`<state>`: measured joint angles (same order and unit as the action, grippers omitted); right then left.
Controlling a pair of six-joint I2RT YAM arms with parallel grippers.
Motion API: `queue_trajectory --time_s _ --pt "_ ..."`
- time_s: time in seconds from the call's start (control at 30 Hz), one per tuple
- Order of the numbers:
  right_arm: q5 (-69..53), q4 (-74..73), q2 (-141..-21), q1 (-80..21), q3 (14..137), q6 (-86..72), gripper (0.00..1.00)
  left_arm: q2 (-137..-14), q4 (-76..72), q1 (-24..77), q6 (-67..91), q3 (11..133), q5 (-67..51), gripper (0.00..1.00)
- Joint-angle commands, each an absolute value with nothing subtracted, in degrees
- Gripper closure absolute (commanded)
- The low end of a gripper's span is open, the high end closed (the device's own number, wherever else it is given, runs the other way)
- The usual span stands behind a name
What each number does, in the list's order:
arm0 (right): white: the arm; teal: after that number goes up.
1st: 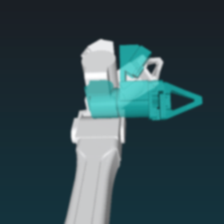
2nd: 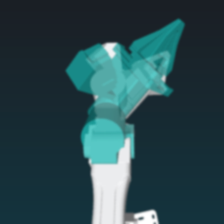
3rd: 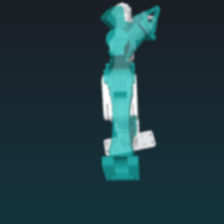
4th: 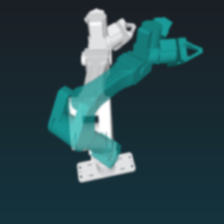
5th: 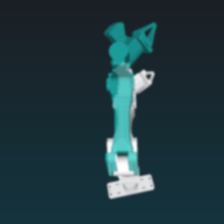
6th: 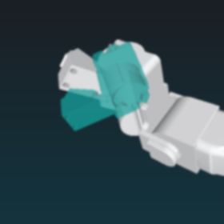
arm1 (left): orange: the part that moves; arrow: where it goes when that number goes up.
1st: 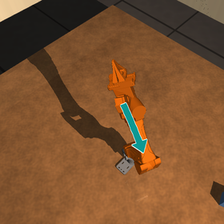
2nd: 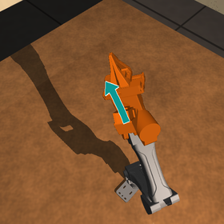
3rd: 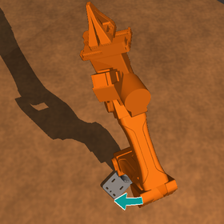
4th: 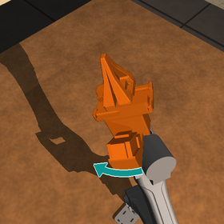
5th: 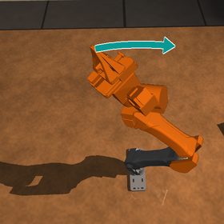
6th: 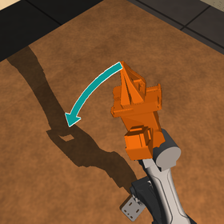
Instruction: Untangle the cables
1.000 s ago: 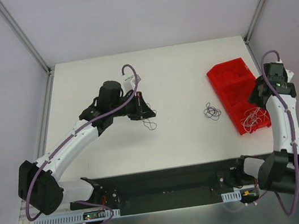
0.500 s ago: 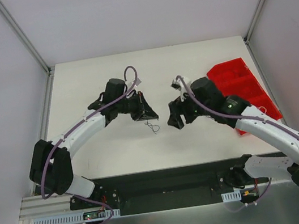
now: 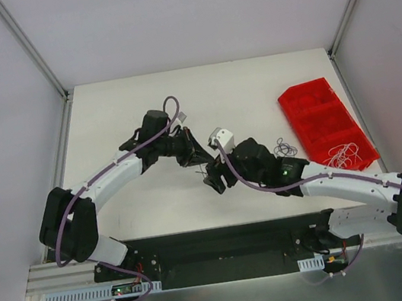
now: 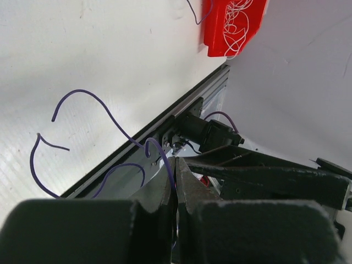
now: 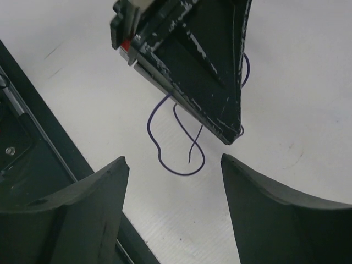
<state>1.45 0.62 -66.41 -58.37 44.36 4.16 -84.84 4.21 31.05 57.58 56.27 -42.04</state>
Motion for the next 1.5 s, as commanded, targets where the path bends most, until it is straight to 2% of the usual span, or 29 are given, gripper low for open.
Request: queue_trajectory --time_s 0.0,0.1,0.17,0.23,0.27,0.33,0.37,0.4,0.43,0.47,0.5,0.53,0.57,0.77,0.93,1.2,1.47 --pt "8.5 7.7 -68.4 -60.2 46.3 6.7 0.29 -82.1 2.7 30.8 61.1 56.3 -43.9 1.0" --pt "7.7 8.2 -71.3 -61.1 48.5 6.8 0.31 -81.8 2.6 30.8 62.0 56.8 -43.9 1.0" --pt "9.1 8.3 -72.9 -61.7 49.6 6.6 0.38 -81.9 2.7 30.8 62.4 57.0 -44.1 1.0" --pt "10.7 8.2 -73.6 -62.1 50.4 6.3 0.55 -81.8 2.7 30.8 62.1 57.4 -44.3 1.0" --pt "11.8 7.5 -73.5 -62.1 50.6 6.1 0.68 -81.8 2.7 30.8 61.7 57.4 -44.2 1.0" --pt "12.9 6.1 -72.2 -62.1 50.5 6.0 0.86 -82.1 2.7 30.4 60.0 57.4 -44.3 1.0" --pt "13.2 4.8 -71.5 -62.1 50.6 5.8 1.0 -82.0 2.6 30.2 58.8 57.3 -44.2 1.0" --pt "13.2 3.3 -70.8 -61.8 50.7 5.7 1.0 -81.7 2.3 30.0 57.5 57.2 -44.1 0.95" --pt "12.0 2.0 -69.9 -61.4 50.5 5.5 1.0 -80.8 2.0 29.7 55.8 57.0 -43.4 0.83" --pt "10.4 1.2 -68.8 -60.6 50.1 5.3 1.0 -78.9 1.9 29.3 54.8 56.7 -41.9 0.57" --pt "8.8 0.5 -67.9 -59.3 49.6 4.8 1.0 -77.1 1.8 28.8 53.8 56.3 -40.0 0.42" --pt "6.7 0.3 -66.8 -57.9 49.2 4.1 1.0 -75.8 1.8 28.3 52.5 56.2 -38.9 0.34" --pt "5.0 -1.7 -65.8 -56.1 48.9 3.3 1.0 -74.6 1.8 27.3 51.4 56.0 -38.2 0.3" --pt "-2.3 -7.8 -59.2 -40.9 50.4 0.2 1.0 -71.2 5.3 18.2 44.8 55.5 -39.2 0.15" --pt "1.6 -16.7 -61.7 -23.2 59.1 0.6 1.0 -72.3 11.0 17.1 34.1 59.6 -40.7 0.07" --pt "3.8 -20.0 -76.9 -3.1 72.4 0.2 1.0 -74.6 15.8 17.1 22.6 62.8 -37.1 0.08" --pt "6.1 -20.4 -91.8 3.1 81.7 -2.9 1.0 -75.2 16.5 17.1 20.5 61.6 -38.8 0.09"
